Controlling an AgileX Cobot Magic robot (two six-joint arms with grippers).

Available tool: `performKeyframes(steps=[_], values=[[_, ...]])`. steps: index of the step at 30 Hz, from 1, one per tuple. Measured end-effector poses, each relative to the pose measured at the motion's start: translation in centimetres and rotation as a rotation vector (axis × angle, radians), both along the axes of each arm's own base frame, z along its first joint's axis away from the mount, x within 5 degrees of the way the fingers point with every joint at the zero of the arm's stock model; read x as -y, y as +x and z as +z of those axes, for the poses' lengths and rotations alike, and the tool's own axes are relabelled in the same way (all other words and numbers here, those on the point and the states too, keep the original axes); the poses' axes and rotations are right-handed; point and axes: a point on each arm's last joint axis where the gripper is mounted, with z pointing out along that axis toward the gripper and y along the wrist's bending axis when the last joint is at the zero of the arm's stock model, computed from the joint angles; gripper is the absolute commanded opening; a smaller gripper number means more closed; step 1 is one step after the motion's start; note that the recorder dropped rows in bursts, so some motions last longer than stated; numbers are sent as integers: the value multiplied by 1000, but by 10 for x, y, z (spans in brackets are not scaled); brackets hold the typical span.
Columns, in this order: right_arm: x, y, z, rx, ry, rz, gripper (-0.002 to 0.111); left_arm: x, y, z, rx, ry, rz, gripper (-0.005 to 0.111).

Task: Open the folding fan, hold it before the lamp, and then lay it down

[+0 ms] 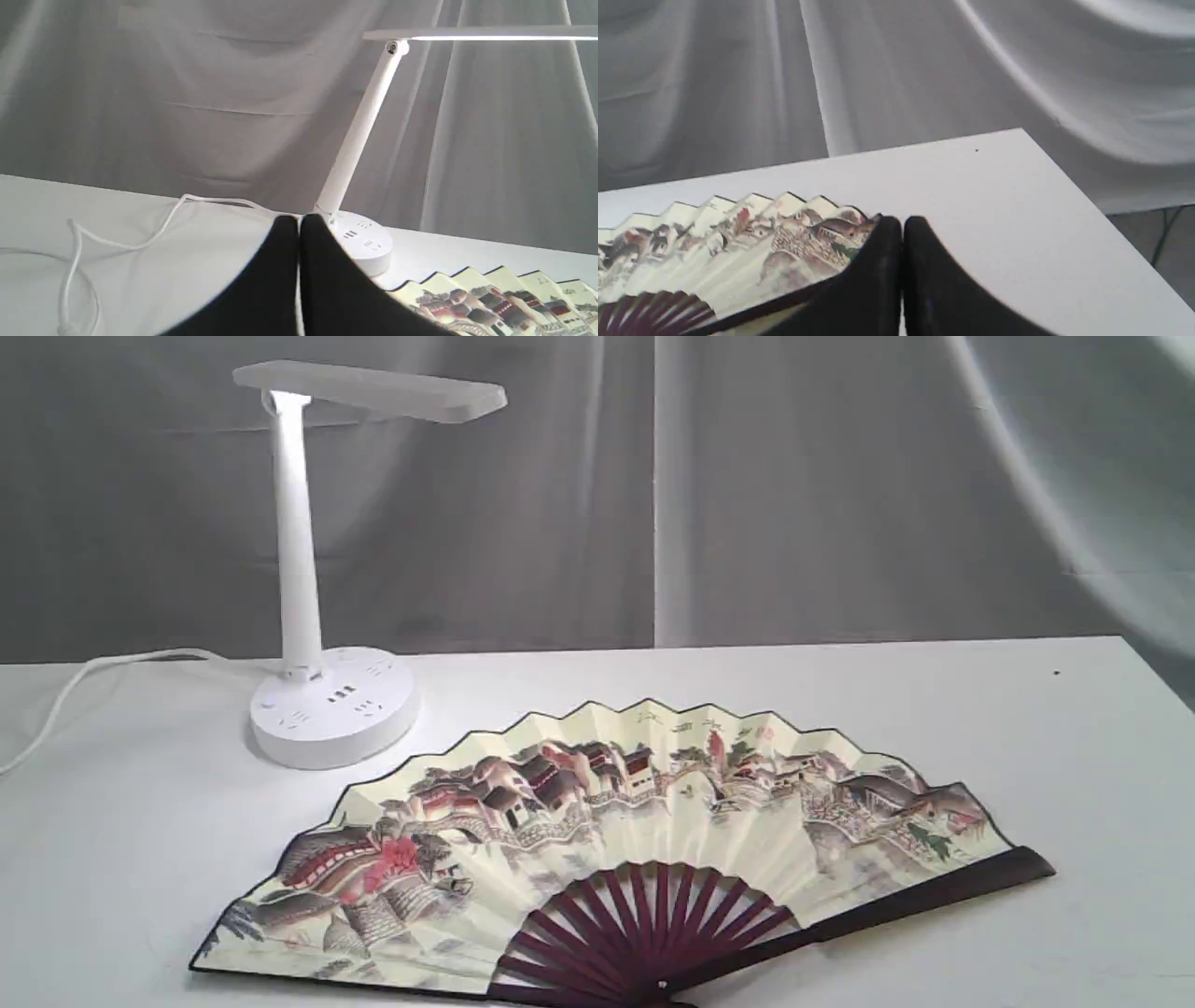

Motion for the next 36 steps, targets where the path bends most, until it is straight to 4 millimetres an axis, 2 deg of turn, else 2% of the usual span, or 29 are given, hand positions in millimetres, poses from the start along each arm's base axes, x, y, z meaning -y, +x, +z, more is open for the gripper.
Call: performKeyframes(steps=[4, 9, 20, 27, 31, 36], values=[[0, 1, -8, -27, 1, -1, 0, 0, 3, -18, -31, 3, 2, 0], [0, 1, -9, -28, 27, 0, 0, 0, 3, -27, -105, 4, -1, 0], [0, 1, -11, -53, 36, -7, 0, 0, 3, -29, -121, -26, -3, 0], [2, -1, -20, -145, 136, -40, 0, 0, 3, -29, -127, -35, -3, 0], [4, -2, -21, -163, -5, -42, 0, 0, 3, -29, -129, -35, -3, 0], [5, -2, -21, -167, -39, -44, 0, 0, 3, -29, -131, -35, -3, 0]])
